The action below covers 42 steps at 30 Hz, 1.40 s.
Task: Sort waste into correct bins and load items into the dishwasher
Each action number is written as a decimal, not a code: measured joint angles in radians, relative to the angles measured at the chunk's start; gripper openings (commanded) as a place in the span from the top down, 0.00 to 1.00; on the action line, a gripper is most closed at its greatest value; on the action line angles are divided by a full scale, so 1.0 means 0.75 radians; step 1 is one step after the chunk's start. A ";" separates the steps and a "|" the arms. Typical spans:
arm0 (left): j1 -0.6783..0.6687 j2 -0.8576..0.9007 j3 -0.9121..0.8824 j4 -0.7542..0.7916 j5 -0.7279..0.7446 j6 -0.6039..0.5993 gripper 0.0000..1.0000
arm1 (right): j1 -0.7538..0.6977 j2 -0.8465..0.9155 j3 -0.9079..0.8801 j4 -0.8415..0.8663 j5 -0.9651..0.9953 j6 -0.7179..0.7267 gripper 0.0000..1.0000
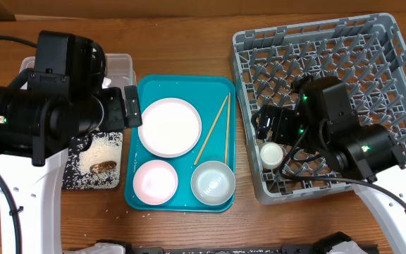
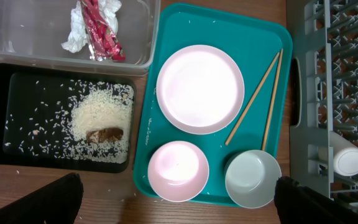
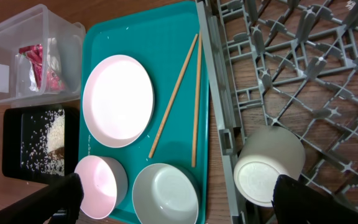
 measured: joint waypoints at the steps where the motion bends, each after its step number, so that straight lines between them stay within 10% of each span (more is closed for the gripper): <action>1: 0.000 0.000 0.000 0.000 0.000 0.000 0.00 | 0.000 0.000 0.000 0.000 0.000 -0.001 0.00; 10: -0.009 -0.245 -0.109 0.337 -0.060 0.013 0.00 | 0.000 0.000 0.000 0.001 0.000 0.000 0.00; 20: -0.009 -0.852 -0.994 1.104 -0.045 0.154 0.00 | 0.000 0.001 0.000 0.001 0.001 -0.001 0.00; 42: 0.022 -1.825 -2.349 1.901 0.126 0.245 0.00 | 0.000 0.002 -0.002 -0.001 -0.001 0.000 0.00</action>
